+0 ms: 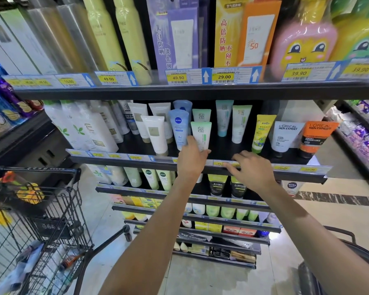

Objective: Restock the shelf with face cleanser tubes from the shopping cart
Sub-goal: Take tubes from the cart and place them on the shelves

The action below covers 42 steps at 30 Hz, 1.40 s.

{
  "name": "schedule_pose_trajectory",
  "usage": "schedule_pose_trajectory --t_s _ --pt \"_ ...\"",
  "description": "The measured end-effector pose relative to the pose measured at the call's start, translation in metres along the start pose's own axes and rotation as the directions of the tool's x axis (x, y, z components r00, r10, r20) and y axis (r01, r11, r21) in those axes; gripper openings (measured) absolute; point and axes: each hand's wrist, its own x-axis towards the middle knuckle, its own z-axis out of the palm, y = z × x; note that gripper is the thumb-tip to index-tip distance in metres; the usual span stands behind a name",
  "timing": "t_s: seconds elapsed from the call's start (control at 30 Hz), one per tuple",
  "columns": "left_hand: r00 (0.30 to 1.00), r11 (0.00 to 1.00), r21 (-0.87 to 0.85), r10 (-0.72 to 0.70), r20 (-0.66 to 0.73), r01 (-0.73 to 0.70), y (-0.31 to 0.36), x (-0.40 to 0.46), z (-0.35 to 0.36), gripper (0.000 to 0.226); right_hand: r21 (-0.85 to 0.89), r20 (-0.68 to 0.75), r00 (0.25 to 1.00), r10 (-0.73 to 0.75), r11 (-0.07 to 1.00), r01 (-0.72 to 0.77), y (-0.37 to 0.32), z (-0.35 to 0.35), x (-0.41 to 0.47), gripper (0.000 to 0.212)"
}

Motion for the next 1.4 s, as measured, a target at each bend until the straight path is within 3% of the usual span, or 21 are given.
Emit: schedule_pose_trajectory --t_s 0.2,0.4,0.53,0.73,0.97,1.17,1.3,1.4 --pt "0.998 0.998 0.004 0.055 -0.001 -0.055 -0.009 -0.012 -0.019 0.055 0.138 -0.025 1.000 0.019 0.990 -0.015 -0.007 -0.006 -0.005 0.037" --pt "0.963 0.931 0.282 0.262 -0.065 -0.234 -0.051 -0.060 -0.055 0.046 0.250 -0.108 0.993 -0.042 0.966 0.068 -0.054 -0.028 -0.027 0.033" --pt "0.952 0.899 0.383 0.279 -0.124 -0.213 -0.112 -0.098 -0.078 0.047 0.310 -0.088 0.990 -0.112 0.941 0.134 -0.110 -0.041 -0.047 0.038" --pt "0.980 0.907 0.420 0.080 -0.181 0.003 -0.224 -0.169 -0.131 0.053 0.416 0.059 0.971 -0.232 0.890 0.187 -0.221 -0.045 -0.079 0.045" --pt "0.936 0.867 0.404 -0.172 -0.306 0.292 -0.329 -0.265 -0.224 0.057 0.539 0.161 0.881 -0.445 0.787 0.299 -0.368 -0.043 -0.110 0.054" --pt "0.814 0.792 0.308 -0.366 -0.452 0.527 -0.395 -0.339 -0.288 0.060 0.653 0.111 0.820 -0.562 0.663 0.366 -0.481 -0.048 -0.133 0.045" --pt "0.739 0.714 0.276 -0.484 -0.468 0.643 -0.424 -0.370 -0.309 0.056 0.670 0.078 0.755 -0.652 0.595 0.444 -0.535 -0.045 -0.142 0.046" --pt "0.702 0.672 0.268 -0.532 -0.473 0.691 -0.444 -0.385 -0.318 0.052 0.667 0.134 0.695 -0.707 0.583 0.464 -0.569 -0.042 -0.140 0.050"
